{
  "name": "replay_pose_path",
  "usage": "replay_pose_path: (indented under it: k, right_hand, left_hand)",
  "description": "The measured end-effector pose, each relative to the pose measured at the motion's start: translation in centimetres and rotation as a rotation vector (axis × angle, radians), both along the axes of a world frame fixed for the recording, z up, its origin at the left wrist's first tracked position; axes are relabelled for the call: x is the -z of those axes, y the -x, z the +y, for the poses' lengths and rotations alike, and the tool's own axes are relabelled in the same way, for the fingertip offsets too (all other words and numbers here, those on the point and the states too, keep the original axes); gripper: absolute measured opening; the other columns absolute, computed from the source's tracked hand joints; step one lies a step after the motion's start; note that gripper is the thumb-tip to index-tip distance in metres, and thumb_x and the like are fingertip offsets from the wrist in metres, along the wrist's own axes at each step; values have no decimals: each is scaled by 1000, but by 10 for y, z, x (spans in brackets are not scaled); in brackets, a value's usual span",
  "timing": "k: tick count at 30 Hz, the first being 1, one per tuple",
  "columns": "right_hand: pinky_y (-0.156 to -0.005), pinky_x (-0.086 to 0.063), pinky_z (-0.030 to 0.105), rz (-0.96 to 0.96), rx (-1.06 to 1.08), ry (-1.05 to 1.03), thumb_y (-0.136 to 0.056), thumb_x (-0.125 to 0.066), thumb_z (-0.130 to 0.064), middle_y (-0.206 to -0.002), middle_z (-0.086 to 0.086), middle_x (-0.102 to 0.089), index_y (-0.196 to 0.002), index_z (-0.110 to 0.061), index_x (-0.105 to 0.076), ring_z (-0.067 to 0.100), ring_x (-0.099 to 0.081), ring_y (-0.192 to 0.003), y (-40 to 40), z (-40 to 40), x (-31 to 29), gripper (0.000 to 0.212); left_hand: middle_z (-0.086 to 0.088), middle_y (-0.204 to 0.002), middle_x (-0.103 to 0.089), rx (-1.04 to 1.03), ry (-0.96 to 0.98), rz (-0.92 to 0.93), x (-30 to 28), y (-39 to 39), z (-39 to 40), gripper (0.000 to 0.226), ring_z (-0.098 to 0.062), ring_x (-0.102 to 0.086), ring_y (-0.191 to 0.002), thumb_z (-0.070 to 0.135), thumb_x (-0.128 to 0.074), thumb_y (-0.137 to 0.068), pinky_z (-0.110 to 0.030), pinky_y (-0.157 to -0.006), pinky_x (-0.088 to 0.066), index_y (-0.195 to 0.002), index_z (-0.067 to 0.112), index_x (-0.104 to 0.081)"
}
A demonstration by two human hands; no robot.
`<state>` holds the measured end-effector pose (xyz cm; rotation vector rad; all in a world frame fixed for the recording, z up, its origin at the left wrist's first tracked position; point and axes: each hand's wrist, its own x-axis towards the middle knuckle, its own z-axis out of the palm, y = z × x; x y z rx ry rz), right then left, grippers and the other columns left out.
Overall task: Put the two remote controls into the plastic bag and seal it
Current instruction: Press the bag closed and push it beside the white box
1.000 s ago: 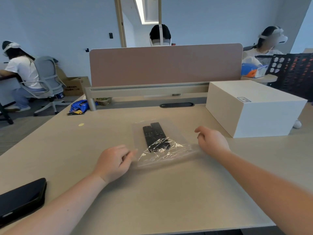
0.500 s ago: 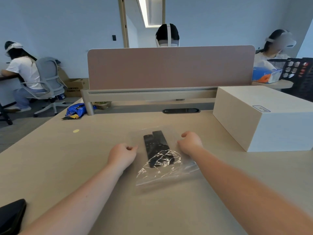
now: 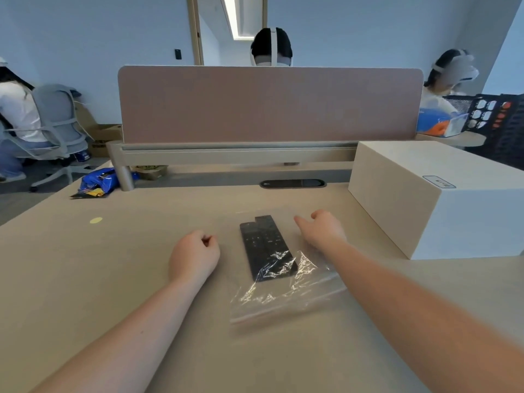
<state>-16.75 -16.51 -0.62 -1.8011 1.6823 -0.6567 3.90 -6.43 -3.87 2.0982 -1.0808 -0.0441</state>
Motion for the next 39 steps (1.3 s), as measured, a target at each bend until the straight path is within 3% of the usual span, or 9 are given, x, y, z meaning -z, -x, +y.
replay_pose_path:
  k: [2,6,9,11,12,16,21,30,39]
  right_hand:
    - [-88,-53,40,-2,6,-33,-91,-55,-29,-119,17,-61,-127,-2,-47,33,-61,-102,-4,-8,0,46]
    - [-89,-53,40,-132,25,0,-91,-50,-8,-113,13,-63,-134,-18,-44,30,-62,-97,-8,-25,11,45]
    - [-76,-51,31,-176,80,74,-93,-46,-5,-110,10,-64,-132,-20,-48,26,-60,-86,3,-41,13,41]
    - [-61,-47,27,-192,134,102,-94,-42,-4,-109,9,-63,-131,-20,-49,20,-58,-74,14,-53,14,41]
    - [-60,-46,26,-199,165,120,-94,-41,-3,-113,9,-63,-131,-19,-49,20,-58,-74,20,-60,14,41]
    - [-93,-45,35,-202,288,208,-93,-41,1,-128,11,-60,-128,-13,-55,30,-57,-111,38,-89,9,40]
    - [-91,-46,33,-81,378,298,-91,-46,-1,-122,16,-64,-126,-11,-58,35,-58,-110,51,-115,11,38]
    - [-98,-43,37,-83,447,405,-90,-40,3,-128,19,-60,-129,-9,-54,39,-54,-116,48,-134,21,43]
    - [-91,-46,38,43,440,423,-89,-40,5,-119,23,-62,-118,-1,-57,39,-57,-108,44,-143,14,34]
  left_hand:
    - [-15,-82,-68,1,3,8,0,0,-6,21,-33,-56,-76,23,-53,-85,-30,-61,-36,-66,15,-55]
    - [-9,-71,-59,-14,4,20,1,-5,-19,22,-32,-52,-72,22,-52,-85,-30,-60,-35,-66,12,-56]
    - [-14,-80,-68,-23,17,11,4,-10,-31,22,-32,-53,-72,24,-53,-85,-30,-61,-37,-72,9,-62]
    - [-15,-87,-70,-13,10,-11,5,-11,-39,22,-35,-59,-81,26,-53,-86,-31,-63,-41,-76,10,-64]
    - [-15,-90,-70,-9,3,-25,5,-11,-42,23,-35,-60,-85,28,-52,-86,-32,-65,-43,-79,10,-65]
    - [-12,-98,-71,8,-10,-62,7,-15,-58,22,-34,-62,-92,31,-52,-85,-36,-76,-51,-86,16,-68]
    - [-9,-95,-70,39,-33,-58,6,-17,-80,20,-33,-62,-89,33,-52,-84,-35,-73,-51,-81,20,-66]
    - [-8,-86,-68,66,-41,-92,5,-14,-106,23,-29,-55,-75,30,-50,-84,-30,-62,-42,-66,18,-57]
    - [-1,-76,-58,99,-37,-103,5,-12,-109,18,-27,-50,-73,30,-50,-84,-29,-62,-39,-71,22,-59]
